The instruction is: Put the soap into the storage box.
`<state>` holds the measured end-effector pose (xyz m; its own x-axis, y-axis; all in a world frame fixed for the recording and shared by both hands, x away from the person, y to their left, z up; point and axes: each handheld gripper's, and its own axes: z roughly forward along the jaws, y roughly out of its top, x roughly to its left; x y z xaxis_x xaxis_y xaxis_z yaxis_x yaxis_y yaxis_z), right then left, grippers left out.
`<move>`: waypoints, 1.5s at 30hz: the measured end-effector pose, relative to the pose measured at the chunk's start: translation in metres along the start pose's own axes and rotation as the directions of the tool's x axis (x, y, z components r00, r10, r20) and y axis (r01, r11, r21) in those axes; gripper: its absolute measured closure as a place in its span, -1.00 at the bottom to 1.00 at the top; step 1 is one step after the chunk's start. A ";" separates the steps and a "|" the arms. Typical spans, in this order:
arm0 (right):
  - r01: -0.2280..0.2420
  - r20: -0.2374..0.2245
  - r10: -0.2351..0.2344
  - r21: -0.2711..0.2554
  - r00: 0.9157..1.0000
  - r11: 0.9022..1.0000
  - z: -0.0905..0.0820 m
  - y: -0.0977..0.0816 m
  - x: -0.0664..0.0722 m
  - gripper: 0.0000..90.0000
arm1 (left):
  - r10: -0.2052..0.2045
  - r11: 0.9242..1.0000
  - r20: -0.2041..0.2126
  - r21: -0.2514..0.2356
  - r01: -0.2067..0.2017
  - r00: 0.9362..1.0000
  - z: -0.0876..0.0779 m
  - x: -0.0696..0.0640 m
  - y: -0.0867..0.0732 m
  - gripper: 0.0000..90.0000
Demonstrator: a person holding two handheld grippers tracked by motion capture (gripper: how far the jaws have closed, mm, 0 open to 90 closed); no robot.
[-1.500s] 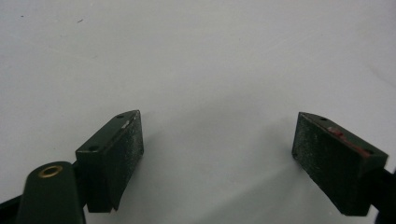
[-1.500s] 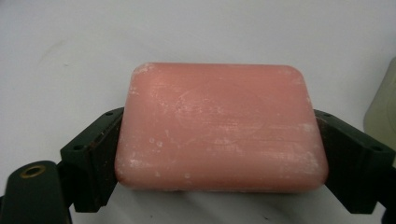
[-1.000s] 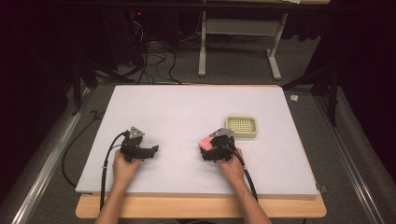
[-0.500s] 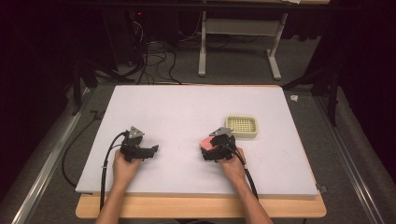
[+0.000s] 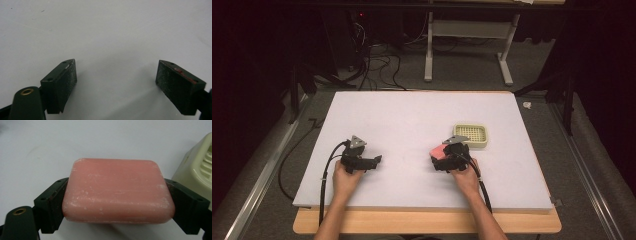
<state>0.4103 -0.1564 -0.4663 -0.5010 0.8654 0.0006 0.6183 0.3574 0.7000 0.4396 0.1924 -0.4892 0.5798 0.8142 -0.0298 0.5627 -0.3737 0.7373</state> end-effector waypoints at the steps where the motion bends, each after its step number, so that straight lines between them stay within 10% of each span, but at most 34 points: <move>1: 0.000 0.001 0.000 -0.002 1.000 1.000 -0.001 0.000 -0.001 -0.69 | 0.000 1.000 0.000 0.000 0.000 1.000 0.000 0.000 0.000 -0.61; 45: -0.145 0.097 0.152 -0.077 0.984 0.986 -0.050 -0.007 -0.063 -0.69 | -0.001 1.000 0.000 0.000 0.001 1.000 0.000 0.000 0.000 -0.61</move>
<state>0.4073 -0.2315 -0.4354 -0.3404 0.9395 0.0379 0.6357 0.2003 0.7455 0.4397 0.1925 -0.4892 0.5796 0.8143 -0.0307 0.5630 -0.3729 0.7375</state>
